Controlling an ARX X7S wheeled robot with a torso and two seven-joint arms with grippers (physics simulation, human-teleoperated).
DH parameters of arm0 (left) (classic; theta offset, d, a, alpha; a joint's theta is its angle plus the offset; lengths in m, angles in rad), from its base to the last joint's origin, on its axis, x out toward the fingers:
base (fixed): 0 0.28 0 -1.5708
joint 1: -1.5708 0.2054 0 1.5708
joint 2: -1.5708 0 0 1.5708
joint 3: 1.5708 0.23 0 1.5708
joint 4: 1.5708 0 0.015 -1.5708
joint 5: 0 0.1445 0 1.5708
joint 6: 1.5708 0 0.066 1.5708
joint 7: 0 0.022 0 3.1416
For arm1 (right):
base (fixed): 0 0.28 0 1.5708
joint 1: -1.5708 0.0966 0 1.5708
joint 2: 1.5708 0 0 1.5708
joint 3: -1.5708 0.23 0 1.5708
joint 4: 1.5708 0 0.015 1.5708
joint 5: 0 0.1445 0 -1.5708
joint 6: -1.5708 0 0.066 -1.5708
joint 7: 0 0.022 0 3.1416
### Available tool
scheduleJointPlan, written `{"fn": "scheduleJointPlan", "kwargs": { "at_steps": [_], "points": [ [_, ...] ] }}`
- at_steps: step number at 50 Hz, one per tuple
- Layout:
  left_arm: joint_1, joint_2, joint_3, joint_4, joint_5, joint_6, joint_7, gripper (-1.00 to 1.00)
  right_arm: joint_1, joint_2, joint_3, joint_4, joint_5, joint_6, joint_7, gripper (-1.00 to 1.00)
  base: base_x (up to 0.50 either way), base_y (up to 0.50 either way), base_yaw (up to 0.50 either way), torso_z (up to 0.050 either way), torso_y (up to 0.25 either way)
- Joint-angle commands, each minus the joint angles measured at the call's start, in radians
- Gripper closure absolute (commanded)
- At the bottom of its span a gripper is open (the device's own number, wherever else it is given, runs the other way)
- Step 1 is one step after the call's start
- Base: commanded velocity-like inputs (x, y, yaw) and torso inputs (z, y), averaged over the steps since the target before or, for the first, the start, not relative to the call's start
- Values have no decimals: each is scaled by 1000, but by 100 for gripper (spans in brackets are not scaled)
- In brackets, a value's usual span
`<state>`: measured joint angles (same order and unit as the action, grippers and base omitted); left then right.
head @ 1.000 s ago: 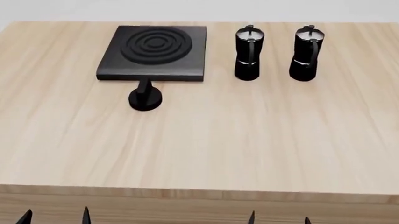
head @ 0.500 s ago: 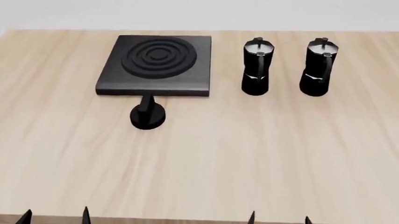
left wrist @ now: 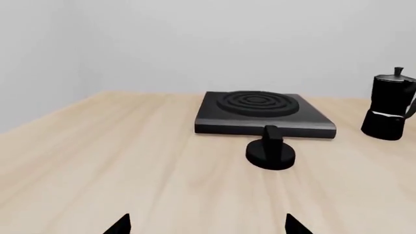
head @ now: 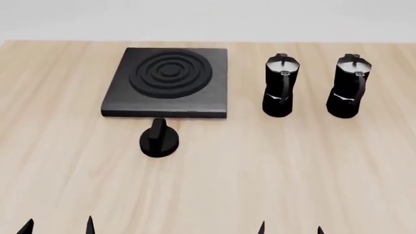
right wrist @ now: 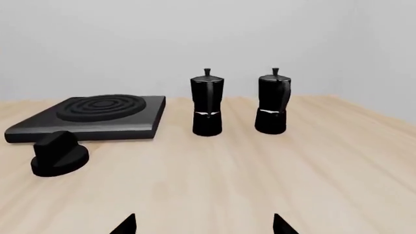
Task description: Put the right moka pot on the stove.
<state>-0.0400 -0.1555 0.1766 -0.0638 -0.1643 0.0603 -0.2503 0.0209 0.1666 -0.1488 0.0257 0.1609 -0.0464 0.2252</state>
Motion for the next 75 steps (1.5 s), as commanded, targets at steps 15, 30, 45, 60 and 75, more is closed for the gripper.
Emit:
{"fn": "scheduleJointPlan", "kwargs": {
  "at_steps": [15,30,45,60,75],
  "points": [
    [-3,-13,16,-1,-12,0,-13,-100,1,13,-17,-8,10,6,14,-100,224,66,0,0,0],
    [-2,-19,24,0,-19,4,-21,-100,3,19,-21,1,20,-3,20,-100,223,5,0,0,0],
    [-4,-25,32,-2,-25,10,-27,-100,11,21,-30,25,19,-16,29,-100,225,0,0,0,1],
    [-6,-31,39,-1,-31,8,-35,-100,7,30,-38,7,23,-9,38,-100,224,0,0,0,0],
    [-7,-36,46,-3,-36,10,-42,-100,8,36,-47,7,26,-10,44,-100,223,0,0,0,0]
  ]
}}
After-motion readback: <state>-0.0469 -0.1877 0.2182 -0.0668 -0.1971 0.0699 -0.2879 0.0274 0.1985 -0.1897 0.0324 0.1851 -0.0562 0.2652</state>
